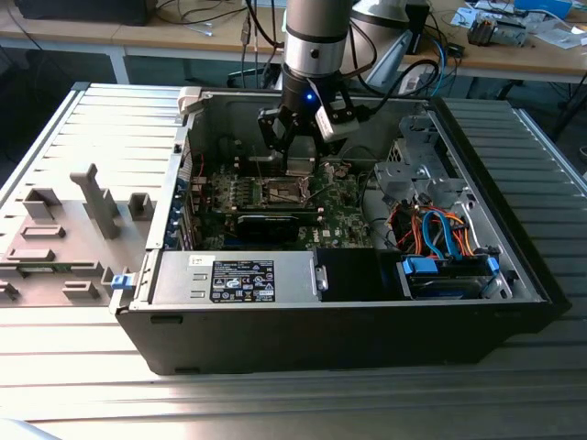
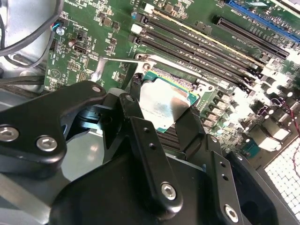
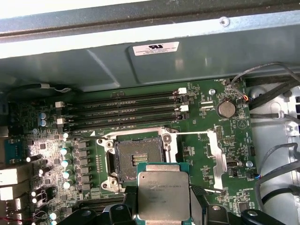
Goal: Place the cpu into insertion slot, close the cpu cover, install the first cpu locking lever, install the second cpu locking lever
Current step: 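Place the cpu into insertion slot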
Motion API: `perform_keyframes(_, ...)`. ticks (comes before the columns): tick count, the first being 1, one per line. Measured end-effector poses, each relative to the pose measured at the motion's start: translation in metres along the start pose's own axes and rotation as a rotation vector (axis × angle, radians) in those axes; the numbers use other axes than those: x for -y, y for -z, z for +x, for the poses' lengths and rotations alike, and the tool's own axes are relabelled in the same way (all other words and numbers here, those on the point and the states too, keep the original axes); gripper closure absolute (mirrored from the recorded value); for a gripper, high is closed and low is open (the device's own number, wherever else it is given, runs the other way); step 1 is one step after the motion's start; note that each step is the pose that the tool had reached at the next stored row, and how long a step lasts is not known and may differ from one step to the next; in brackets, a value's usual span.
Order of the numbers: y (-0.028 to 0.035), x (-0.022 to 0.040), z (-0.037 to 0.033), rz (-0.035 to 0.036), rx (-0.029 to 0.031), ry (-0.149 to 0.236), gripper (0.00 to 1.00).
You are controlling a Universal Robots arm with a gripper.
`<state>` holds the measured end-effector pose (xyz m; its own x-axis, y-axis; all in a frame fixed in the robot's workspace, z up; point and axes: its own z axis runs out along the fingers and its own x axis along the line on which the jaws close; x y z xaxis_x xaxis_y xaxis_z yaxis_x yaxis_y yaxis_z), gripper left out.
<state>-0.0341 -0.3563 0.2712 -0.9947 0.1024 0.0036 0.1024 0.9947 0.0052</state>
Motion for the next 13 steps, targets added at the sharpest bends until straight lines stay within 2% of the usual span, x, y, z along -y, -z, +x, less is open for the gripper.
perform_keyframes(13,0.0000,0.0000,0.0000,0.0047,0.0006,-0.026,0.46)
